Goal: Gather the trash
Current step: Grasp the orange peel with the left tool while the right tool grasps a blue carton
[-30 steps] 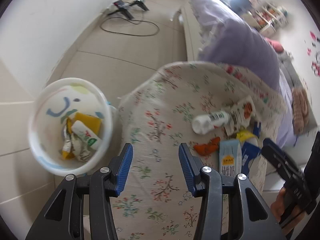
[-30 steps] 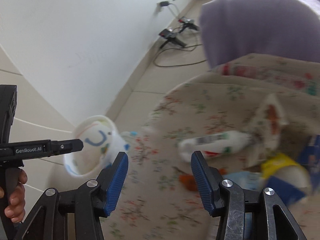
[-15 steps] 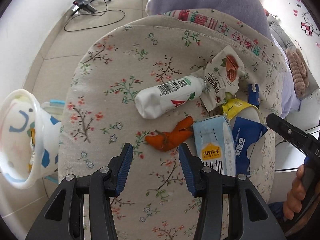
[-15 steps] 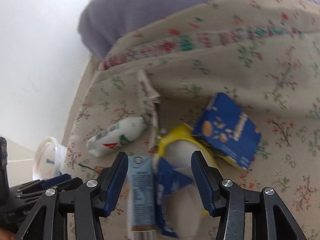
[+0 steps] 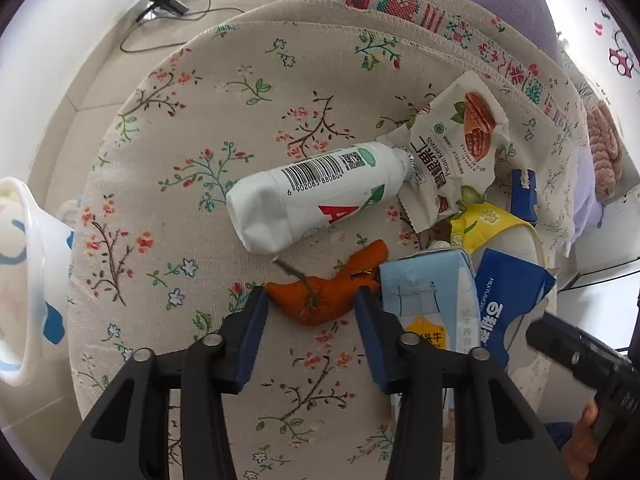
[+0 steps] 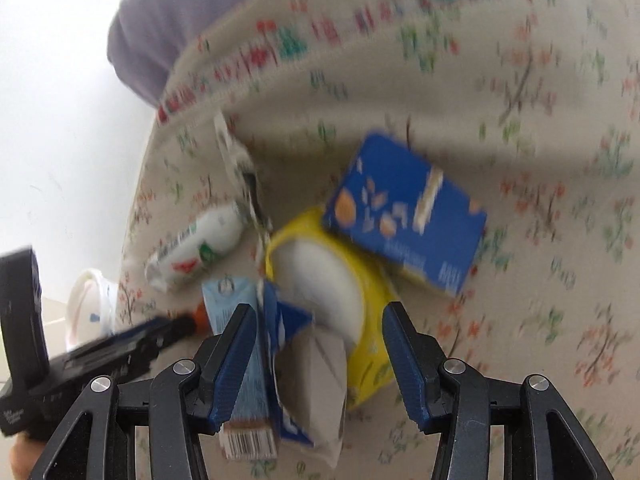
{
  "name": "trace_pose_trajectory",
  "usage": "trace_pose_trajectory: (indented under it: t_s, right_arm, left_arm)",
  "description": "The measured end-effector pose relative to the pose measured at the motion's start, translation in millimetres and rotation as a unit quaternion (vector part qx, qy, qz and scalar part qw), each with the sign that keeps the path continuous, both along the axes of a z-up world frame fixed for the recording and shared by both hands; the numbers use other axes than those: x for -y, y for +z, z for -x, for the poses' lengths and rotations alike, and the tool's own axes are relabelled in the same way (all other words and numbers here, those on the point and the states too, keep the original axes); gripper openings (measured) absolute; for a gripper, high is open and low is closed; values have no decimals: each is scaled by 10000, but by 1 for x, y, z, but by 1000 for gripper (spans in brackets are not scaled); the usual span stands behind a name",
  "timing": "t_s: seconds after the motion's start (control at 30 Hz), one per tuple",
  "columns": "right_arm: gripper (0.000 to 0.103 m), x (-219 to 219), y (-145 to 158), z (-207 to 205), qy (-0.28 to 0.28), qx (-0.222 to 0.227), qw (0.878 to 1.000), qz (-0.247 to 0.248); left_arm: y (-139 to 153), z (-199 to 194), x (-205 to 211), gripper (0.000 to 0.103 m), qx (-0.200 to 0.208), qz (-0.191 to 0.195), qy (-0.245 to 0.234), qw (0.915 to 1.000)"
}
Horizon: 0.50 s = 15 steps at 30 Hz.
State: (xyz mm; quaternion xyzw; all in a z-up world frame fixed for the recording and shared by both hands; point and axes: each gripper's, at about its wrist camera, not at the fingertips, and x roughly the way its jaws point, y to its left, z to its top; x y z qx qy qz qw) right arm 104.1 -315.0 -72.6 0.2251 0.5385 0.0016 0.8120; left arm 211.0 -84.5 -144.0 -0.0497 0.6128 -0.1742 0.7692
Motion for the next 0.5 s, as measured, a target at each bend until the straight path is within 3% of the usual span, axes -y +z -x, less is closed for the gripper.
trace_pose_trajectory:
  t_s: [0.03, 0.13, 0.17, 0.33, 0.37, 0.5]
  right_arm:
    - [58, -2, -2, 3, 29, -84, 9999, -56]
    - [58, -8, -11, 10, 162, -293, 9993, -153]
    - [58, -10, -12, 12, 216, -335, 9991, -158]
    - [57, -14, -21, 17, 322, -505, 9978, -278]
    - [55, -14, -25, 16, 316, -541, 9974, -353]
    - [43, -15, -33, 18, 337, -619, 9965, -450]
  left_arm:
    - [1, 0, 2, 43, 45, 1, -13, 10000]
    - [6, -3, 7, 24, 122, 32, -14, 9999]
    - [7, -3, 7, 11, 136, 23, -1, 9999]
    - [11, -4, 0, 6, 178, 43, 60, 9998]
    - [13, -4, -1, 0, 211, 39, 68, 9997]
    - [25, 7, -4, 0, 326, 164, 116, 9993]
